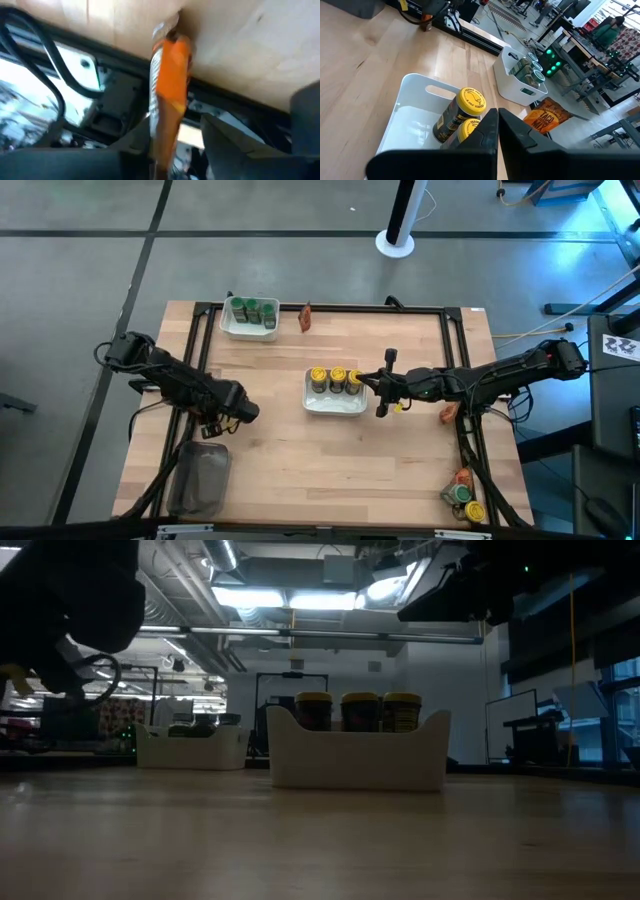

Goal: Sort spices by type
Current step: Put the orange seasoning pack into the black bin

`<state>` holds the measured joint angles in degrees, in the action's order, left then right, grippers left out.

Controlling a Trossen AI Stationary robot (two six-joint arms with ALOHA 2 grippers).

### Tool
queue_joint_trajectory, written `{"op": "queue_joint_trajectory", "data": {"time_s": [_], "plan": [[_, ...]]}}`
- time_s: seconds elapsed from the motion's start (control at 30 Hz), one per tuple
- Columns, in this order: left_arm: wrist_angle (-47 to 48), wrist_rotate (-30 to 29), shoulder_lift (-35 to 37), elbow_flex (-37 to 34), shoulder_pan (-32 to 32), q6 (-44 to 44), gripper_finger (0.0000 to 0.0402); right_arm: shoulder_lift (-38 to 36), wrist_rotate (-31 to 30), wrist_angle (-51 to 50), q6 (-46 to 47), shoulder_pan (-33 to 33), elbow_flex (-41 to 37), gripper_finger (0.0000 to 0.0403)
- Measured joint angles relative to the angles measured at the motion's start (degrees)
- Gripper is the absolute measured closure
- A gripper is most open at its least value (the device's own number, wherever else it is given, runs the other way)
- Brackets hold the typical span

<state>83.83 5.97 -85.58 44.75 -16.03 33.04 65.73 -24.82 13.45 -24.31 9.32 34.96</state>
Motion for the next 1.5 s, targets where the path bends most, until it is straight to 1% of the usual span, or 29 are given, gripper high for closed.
{"op": "queue_joint_trajectory", "data": {"time_s": [0.23, 0.27, 0.4, 0.5, 0.73, 0.83, 0.97, 1.07, 1.27, 1.33, 1.37, 1.43, 1.5], "plan": [[-1.7, -3.3, 0.2, 0.0, -2.2, -0.4, 0.0385, 0.0, 0.0, 0.4, 0.0, 0.0, 0.0, 0.0389], [-2.2, -3.5, 0.2, 0.0, -2.4, -0.4, 0.0392, 0.0, 0.0, 0.5, 0.0, 0.0, 0.0, 0.0389], [-2.1, -3.6, 0.2, 0.2, -2.5, 0.4, 0.0392, 0.0, 0.0, 0.5, 0.0, 0.0, 0.0, 0.0389], [-0.4, -3.8, 0.2, 2.2, -2.5, -0.2, 0.0398, 0.0, 0.0, 0.5, 0.0, 0.0, 0.0, 0.0389], [4.0, -4.1, 0.2, 11.8, -2.5, -0.9, 0.0399, 0.0, 0.0, 0.5, 0.0, 0.0, 0.0, 0.0389], [6.3, -5.2, 0.2, 16.5, -2.5, -0.9, 0.0398, 0.0, 0.0, 0.5, 0.0, 0.0, 0.0, 0.0389], [6.2, -4.7, 0.2, 22.2, -2.8, -0.6, 0.0400, 0.0, 0.0, 0.6, 0.0, 0.0, 0.0, 0.0389], [6.1, -2.6, 0.2, 26.1, -4.2, 0.4, 0.0398, 0.0, 0.0, 0.6, 0.0, 0.0, 0.0, 0.0389], [6.2, 1.0, 0.1, 32.8, -9.8, 4.1, 0.0399, 0.0, 0.0, 0.5, 0.0, 0.0, 0.0, 0.0389], [6.1, 2.9, 0.1, 34.1, -12.1, 5.0, 0.0400, 0.0, 0.0, 0.5, 0.0, 0.0, 0.0, 0.0389], [6.2, 4.8, 0.1, 34.4, -13.2, 5.9, 0.0400, 0.0, 0.0, 0.5, 0.0, 0.0, 0.0, 0.0389], [6.2, 8.0, 0.1, 34.4, -15.5, 9.6, 0.0400, 0.0, 0.0, 0.5, 0.0, 0.0, 0.0, 0.0389], [6.2, 9.6, 0.1, 34.4, -18.1, 13.7, 0.0400, 0.0, 0.0, 0.5, 0.0, 0.0, 0.0, 0.0389]]}}
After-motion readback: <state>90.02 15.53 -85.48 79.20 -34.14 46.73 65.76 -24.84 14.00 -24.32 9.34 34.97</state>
